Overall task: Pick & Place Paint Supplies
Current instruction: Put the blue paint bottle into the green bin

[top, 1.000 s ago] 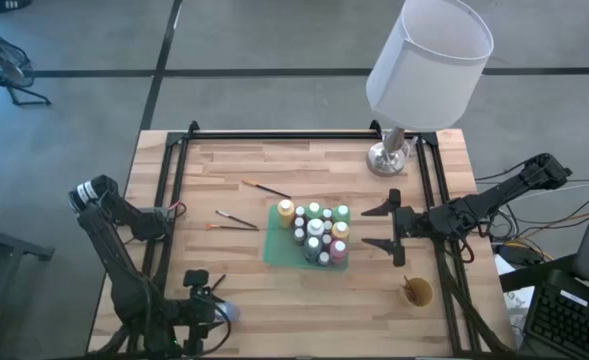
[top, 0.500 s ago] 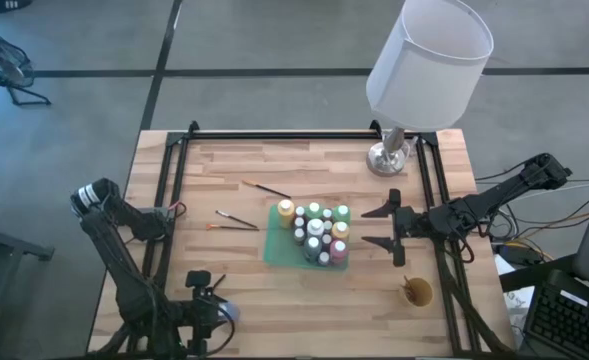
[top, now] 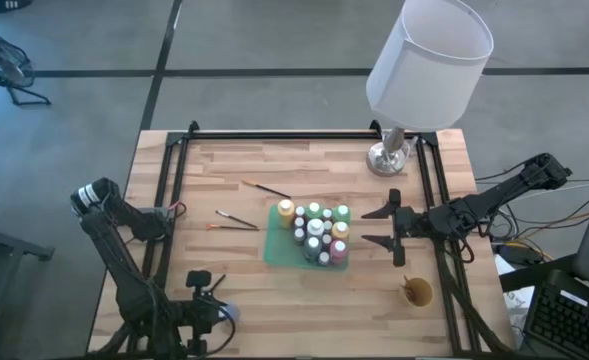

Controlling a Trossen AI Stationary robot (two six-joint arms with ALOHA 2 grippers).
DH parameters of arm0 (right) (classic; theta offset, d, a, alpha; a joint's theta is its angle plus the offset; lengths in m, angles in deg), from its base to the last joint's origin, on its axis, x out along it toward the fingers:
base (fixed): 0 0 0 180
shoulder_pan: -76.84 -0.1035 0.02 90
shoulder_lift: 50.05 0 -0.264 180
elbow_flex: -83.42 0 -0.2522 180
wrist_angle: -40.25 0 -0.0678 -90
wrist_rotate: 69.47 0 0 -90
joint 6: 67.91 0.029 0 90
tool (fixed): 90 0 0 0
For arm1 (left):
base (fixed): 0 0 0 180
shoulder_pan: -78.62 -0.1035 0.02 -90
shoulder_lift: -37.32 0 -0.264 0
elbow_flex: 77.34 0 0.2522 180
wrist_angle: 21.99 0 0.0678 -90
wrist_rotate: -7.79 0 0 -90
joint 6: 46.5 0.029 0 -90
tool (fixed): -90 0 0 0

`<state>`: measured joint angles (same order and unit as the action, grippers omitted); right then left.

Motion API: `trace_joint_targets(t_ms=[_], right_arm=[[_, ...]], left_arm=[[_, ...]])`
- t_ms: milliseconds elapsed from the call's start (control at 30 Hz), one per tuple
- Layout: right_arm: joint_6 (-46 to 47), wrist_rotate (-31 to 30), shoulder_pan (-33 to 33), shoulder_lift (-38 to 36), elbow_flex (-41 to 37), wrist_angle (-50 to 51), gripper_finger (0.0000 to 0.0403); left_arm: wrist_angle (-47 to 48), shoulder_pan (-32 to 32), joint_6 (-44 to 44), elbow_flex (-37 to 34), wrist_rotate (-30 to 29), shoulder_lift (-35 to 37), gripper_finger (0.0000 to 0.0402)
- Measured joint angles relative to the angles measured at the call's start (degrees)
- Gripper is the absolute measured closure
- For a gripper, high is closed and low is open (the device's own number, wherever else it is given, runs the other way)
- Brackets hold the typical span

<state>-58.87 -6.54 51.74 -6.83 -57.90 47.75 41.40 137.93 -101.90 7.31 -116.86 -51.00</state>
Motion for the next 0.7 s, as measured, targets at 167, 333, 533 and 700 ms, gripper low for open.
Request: trace_joint_targets(t_ms=[167, 333, 533, 700], right_arm=[[0.0, 0.0, 0.0, 0.0, 0.0, 0.0, 0.0168], [0.0, 0.0, 0.0, 0.0, 0.0, 0.0, 0.0160], [0.0, 0.0, 0.0, 0.0, 0.0, 0.0, 0.0142], [0.0, 0.0, 0.0, 0.0, 0.0, 0.0, 0.0131]], left_arm=[[0.1, 0.0, 0.0, 0.0, 0.2, 0.1, 0.0278], [0.1, 0.0, 0.1, 0.0, 0.3, 0.1, 0.0268], [0.2, 0.0, 0.1, 0.0, 0.5, 0.3, 0.0277], [0.4, -0.7, 0.5, 0.0, 0.7, 0.7, 0.0273]])
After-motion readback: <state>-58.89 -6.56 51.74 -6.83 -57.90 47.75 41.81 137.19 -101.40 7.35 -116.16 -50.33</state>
